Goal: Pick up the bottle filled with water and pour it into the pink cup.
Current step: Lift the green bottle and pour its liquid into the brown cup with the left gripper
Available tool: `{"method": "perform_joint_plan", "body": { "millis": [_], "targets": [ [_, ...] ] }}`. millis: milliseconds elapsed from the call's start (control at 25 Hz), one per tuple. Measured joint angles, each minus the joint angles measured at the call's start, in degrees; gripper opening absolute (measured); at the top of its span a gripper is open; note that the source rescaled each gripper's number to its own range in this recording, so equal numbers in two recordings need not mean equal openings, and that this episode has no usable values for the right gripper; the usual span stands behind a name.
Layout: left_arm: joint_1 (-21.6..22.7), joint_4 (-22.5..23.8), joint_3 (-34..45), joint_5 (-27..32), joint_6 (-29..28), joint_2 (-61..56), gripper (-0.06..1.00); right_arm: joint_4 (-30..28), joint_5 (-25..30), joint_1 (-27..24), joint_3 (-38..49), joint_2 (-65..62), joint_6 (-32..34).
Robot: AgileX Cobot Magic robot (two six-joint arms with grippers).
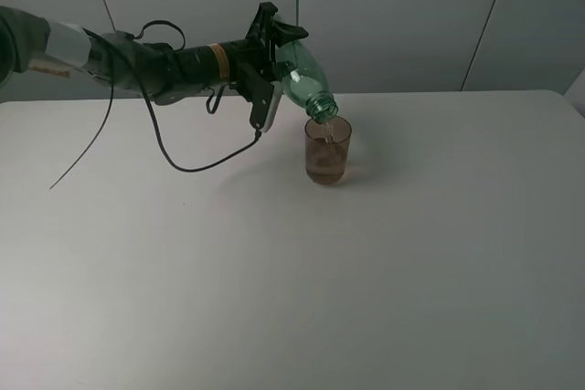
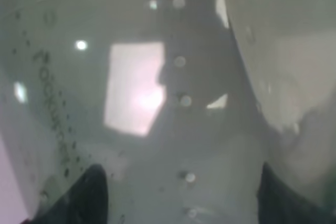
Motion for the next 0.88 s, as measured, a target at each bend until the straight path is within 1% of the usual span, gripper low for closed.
{"method": "perform_joint_plan", "body": {
  "millis": [280,880],
  "targets": [
    [-0.14,1.24,-0.39,0.34,0.11,-0.44,0.02,0.0,0.0,0.0,0.0,0.0,0.0],
    [-0.16,2.19,-1.17,0.47,0.34,-1.07,0.02,0.0,0.0,0.0,0.0,0.0,0.0]
  ]
}}
